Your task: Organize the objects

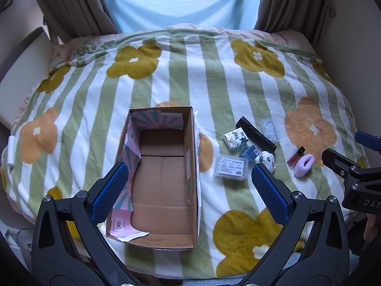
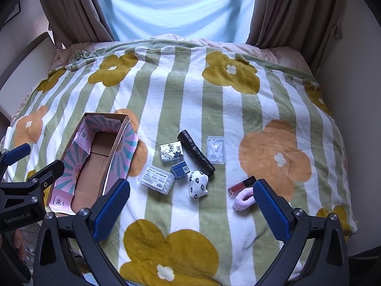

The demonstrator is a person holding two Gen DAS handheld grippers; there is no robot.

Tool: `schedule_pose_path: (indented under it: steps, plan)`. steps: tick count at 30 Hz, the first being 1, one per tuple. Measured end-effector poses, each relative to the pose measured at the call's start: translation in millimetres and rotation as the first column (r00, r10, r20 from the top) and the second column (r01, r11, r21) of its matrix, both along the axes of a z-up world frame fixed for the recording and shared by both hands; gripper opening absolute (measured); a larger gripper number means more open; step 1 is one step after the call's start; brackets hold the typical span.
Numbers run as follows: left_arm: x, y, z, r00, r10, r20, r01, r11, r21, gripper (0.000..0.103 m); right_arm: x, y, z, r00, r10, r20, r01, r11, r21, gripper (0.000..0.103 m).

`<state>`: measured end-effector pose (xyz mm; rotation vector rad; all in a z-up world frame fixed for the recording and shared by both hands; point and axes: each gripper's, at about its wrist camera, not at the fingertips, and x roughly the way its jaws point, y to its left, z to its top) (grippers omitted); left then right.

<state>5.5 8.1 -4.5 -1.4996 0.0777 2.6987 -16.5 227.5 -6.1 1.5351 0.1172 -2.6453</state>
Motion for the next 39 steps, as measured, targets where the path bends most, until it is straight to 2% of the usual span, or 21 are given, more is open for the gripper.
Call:
schedule_pose_path:
  steps: [39]
  plan:
    - [-0.4, 2.9, -10.7, 1.0, -0.006, 0.021, 0.005, 0.999, 0.034, 0.102, 0.6, 1.3, 4.6, 1.0, -0.002, -0.008, 0.002, 1.0, -0.007, 0.103]
